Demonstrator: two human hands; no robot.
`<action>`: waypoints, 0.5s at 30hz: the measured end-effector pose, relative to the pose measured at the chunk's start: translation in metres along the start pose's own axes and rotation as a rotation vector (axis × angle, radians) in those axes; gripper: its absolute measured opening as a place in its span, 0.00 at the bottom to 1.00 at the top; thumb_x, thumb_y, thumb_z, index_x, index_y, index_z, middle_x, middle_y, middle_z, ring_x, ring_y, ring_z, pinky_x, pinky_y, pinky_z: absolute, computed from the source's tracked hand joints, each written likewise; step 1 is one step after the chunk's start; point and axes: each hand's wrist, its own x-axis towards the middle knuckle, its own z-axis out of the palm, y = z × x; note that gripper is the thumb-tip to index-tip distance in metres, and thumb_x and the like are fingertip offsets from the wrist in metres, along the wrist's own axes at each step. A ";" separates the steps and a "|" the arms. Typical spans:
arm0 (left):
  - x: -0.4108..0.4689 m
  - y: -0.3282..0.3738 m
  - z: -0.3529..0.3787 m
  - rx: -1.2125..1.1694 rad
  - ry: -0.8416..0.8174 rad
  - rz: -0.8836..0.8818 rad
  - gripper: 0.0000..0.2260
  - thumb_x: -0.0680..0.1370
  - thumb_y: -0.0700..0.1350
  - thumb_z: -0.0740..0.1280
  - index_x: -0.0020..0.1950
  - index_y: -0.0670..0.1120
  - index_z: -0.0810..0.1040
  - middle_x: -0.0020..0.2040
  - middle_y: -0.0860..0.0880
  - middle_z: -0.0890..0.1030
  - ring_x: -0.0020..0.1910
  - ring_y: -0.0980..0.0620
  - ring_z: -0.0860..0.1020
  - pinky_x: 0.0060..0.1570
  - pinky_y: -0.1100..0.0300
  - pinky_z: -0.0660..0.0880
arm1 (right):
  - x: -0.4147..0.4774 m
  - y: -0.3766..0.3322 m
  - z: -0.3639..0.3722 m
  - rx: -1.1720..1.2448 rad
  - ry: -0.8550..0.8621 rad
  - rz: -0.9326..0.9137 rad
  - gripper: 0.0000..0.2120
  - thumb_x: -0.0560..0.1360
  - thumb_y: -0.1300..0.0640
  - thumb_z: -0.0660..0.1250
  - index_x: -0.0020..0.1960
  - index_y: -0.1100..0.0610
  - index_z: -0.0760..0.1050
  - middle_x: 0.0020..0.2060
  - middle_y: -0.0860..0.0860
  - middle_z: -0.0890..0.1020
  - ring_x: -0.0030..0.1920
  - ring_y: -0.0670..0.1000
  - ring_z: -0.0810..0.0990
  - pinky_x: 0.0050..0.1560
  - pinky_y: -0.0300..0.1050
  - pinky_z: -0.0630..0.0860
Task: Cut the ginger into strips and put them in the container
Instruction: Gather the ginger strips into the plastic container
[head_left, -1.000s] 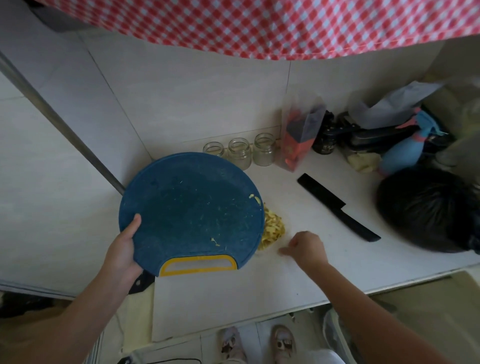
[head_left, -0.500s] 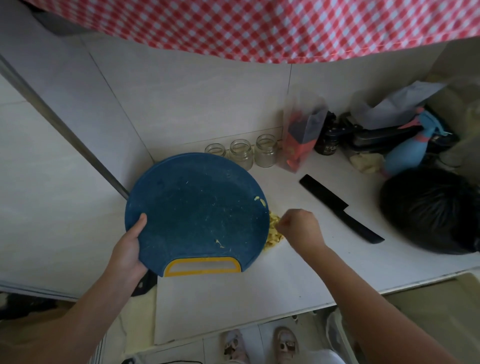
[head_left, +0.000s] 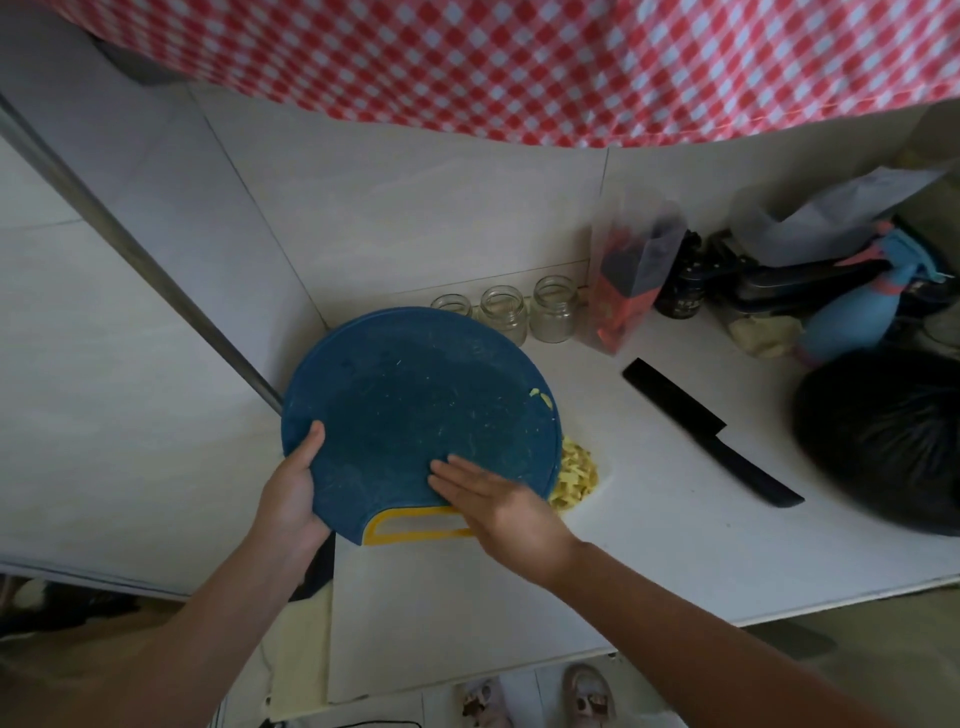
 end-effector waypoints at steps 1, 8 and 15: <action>0.001 0.001 0.001 -0.004 0.005 0.004 0.18 0.78 0.51 0.63 0.67 0.49 0.73 0.61 0.48 0.80 0.59 0.46 0.78 0.49 0.50 0.79 | -0.005 0.004 -0.001 -0.008 0.002 -0.005 0.25 0.67 0.72 0.71 0.64 0.62 0.76 0.64 0.55 0.77 0.65 0.54 0.75 0.66 0.45 0.71; 0.003 0.012 0.003 -0.017 0.040 0.052 0.15 0.79 0.50 0.62 0.65 0.49 0.74 0.58 0.49 0.81 0.55 0.47 0.80 0.42 0.51 0.81 | -0.038 0.053 -0.031 -0.162 0.021 0.136 0.22 0.56 0.72 0.79 0.48 0.60 0.84 0.48 0.53 0.85 0.46 0.51 0.85 0.48 0.42 0.80; -0.001 0.026 -0.003 0.021 0.041 0.064 0.16 0.79 0.50 0.61 0.65 0.49 0.74 0.59 0.48 0.81 0.56 0.48 0.80 0.45 0.51 0.81 | -0.033 0.066 -0.044 -0.212 0.137 0.411 0.04 0.69 0.58 0.71 0.36 0.53 0.81 0.30 0.48 0.79 0.29 0.51 0.79 0.28 0.35 0.72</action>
